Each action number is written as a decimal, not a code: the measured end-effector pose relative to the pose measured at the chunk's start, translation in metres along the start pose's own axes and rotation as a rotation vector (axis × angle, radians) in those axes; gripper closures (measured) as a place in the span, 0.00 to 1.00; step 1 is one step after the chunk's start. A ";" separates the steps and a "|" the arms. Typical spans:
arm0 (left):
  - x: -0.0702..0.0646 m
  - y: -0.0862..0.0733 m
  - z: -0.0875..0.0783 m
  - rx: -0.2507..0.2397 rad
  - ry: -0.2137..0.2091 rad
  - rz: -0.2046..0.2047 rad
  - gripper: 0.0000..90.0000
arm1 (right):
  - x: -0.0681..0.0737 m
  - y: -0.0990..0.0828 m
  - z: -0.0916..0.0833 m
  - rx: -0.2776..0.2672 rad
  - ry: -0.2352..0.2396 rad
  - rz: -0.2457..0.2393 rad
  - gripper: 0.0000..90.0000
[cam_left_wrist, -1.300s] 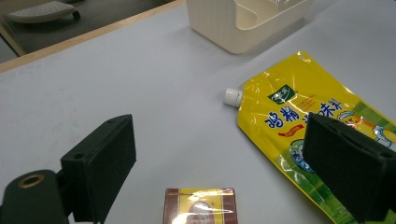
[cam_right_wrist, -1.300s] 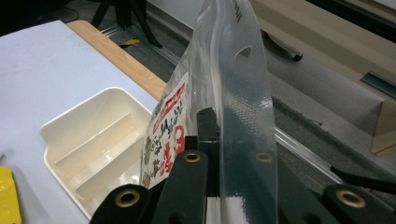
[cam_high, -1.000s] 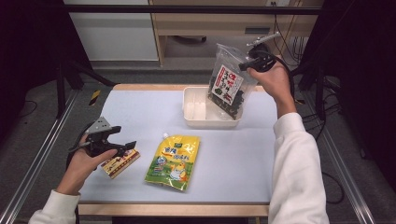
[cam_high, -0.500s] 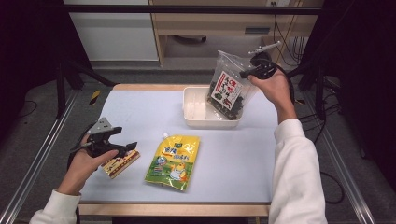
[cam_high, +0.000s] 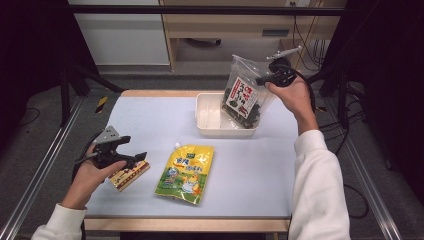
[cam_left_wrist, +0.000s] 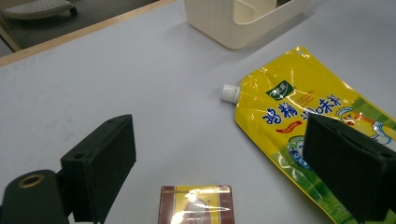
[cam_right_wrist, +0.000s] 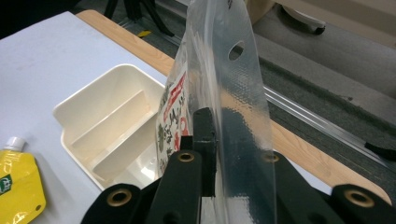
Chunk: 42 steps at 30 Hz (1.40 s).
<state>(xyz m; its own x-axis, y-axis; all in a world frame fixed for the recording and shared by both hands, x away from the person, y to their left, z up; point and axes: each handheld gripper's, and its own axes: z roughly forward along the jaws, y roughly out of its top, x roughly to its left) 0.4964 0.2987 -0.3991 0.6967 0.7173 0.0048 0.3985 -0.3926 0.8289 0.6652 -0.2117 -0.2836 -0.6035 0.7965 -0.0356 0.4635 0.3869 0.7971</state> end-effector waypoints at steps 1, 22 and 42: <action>0.000 0.000 0.000 0.003 -0.001 0.001 0.10 | 0.001 0.000 0.000 -0.005 0.000 0.000 0.92; -0.004 0.003 0.000 -0.005 0.002 0.008 0.10 | 0.021 0.002 -0.041 -0.160 -0.026 -0.010 0.34; -0.020 0.004 0.010 0.004 -0.024 0.031 0.10 | 0.084 -0.076 -0.112 -0.256 -0.073 -0.007 0.24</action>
<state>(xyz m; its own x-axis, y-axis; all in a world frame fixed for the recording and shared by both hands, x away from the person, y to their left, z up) 0.4901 0.2774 -0.4018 0.7229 0.6908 0.0166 0.3792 -0.4166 0.8262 0.5068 -0.2264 -0.2798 -0.5533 0.8293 -0.0782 0.2744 0.2701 0.9229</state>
